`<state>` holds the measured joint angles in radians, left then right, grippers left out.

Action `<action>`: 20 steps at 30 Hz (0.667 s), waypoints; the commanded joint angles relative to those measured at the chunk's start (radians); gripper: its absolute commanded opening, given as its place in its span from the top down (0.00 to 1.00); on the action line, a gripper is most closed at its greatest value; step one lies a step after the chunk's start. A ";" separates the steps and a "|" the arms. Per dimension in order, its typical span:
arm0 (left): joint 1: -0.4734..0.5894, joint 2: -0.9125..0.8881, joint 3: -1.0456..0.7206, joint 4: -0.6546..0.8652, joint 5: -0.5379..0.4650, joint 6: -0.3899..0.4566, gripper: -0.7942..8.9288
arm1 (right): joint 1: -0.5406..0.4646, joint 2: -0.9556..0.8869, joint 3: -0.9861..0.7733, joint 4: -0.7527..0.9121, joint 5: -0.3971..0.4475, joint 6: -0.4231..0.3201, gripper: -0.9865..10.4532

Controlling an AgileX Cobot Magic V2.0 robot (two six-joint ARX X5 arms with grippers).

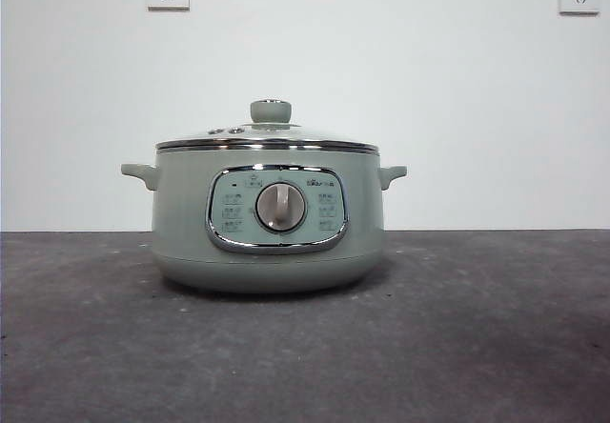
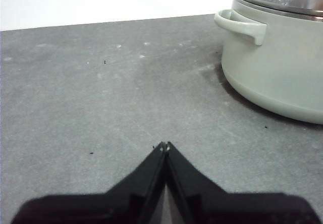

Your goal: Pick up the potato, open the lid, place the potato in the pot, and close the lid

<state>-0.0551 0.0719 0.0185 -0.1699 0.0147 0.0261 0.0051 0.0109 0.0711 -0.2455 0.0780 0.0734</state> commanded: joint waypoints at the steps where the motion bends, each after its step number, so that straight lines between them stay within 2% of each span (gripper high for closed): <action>1: 0.002 0.000 -0.011 0.005 0.005 0.008 0.92 | -0.001 -0.003 -0.032 0.007 0.000 -0.025 0.91; 7: 0.002 0.000 -0.011 0.005 0.005 0.008 0.92 | -0.001 -0.003 -0.049 0.043 0.001 -0.039 0.91; 11: 0.002 0.000 -0.011 0.005 0.005 0.008 0.92 | -0.001 -0.003 -0.057 0.060 0.000 -0.078 0.91; 20: 0.002 0.000 -0.011 0.005 0.005 0.008 0.92 | 0.000 -0.003 -0.057 0.065 0.000 -0.084 0.91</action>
<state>-0.0551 0.0719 0.0185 -0.1699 0.0147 0.0261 0.0051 0.0101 0.0257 -0.1890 0.0780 -0.0010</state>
